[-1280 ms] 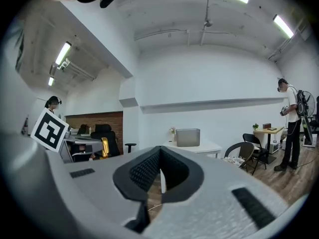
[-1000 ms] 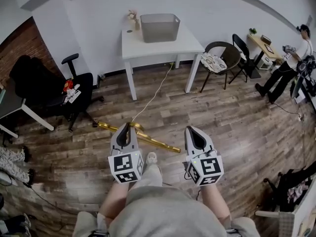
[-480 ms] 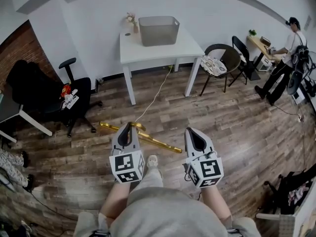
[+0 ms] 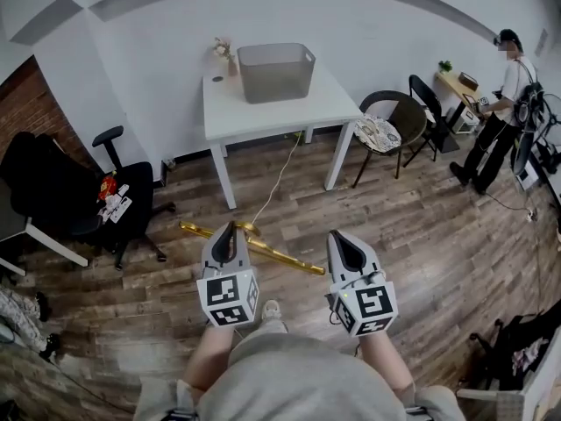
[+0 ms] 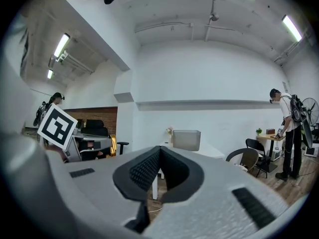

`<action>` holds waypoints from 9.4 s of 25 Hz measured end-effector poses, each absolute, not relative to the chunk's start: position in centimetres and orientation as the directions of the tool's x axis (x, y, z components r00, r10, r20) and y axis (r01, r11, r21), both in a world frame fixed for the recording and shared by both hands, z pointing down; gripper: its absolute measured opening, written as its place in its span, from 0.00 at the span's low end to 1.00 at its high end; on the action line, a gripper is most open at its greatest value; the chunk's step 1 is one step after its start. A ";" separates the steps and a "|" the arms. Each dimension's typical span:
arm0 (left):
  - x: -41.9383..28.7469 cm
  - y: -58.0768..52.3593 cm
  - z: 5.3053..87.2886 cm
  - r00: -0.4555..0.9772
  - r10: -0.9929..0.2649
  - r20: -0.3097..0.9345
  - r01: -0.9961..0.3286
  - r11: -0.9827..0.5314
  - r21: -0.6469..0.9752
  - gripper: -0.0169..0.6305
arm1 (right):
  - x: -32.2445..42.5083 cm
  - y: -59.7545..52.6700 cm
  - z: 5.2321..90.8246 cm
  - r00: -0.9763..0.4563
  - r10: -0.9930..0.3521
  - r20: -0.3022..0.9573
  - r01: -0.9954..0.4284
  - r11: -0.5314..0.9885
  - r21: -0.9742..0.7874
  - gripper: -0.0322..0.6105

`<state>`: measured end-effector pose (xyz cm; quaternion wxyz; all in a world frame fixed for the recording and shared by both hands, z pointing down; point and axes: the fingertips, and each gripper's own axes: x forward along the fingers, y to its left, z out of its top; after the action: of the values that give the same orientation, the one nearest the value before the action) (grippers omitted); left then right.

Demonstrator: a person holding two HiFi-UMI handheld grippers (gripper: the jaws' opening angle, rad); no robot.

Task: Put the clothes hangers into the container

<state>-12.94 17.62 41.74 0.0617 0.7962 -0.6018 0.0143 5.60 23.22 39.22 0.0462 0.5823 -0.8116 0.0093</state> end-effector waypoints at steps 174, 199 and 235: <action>-0.8 -52.6 42.2 0.221 -0.946 0.238 -0.974 -0.204 0.094 0.26 | 13.3 -40.5 43.2 -0.538 -0.822 0.185 -0.840 0.542 -0.032 0.05; -6.5 -36.2 43.6 0.274 -0.944 0.185 -0.956 -0.247 0.159 0.05 | 10.4 -32.4 42.7 -0.454 -0.877 0.159 -0.889 0.457 -0.017 0.05; -15.7 -13.6 45.8 0.363 -0.906 0.218 -0.927 -0.328 0.181 0.05 | 0.5 -11.2 42.8 -0.411 -0.899 0.149 -0.910 0.414 -0.010 0.05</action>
<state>-15.69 -13.59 45.82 0.1378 0.8138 -0.5632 0.0388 0.50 -11.19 42.79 0.0603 0.5393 -0.8387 0.0445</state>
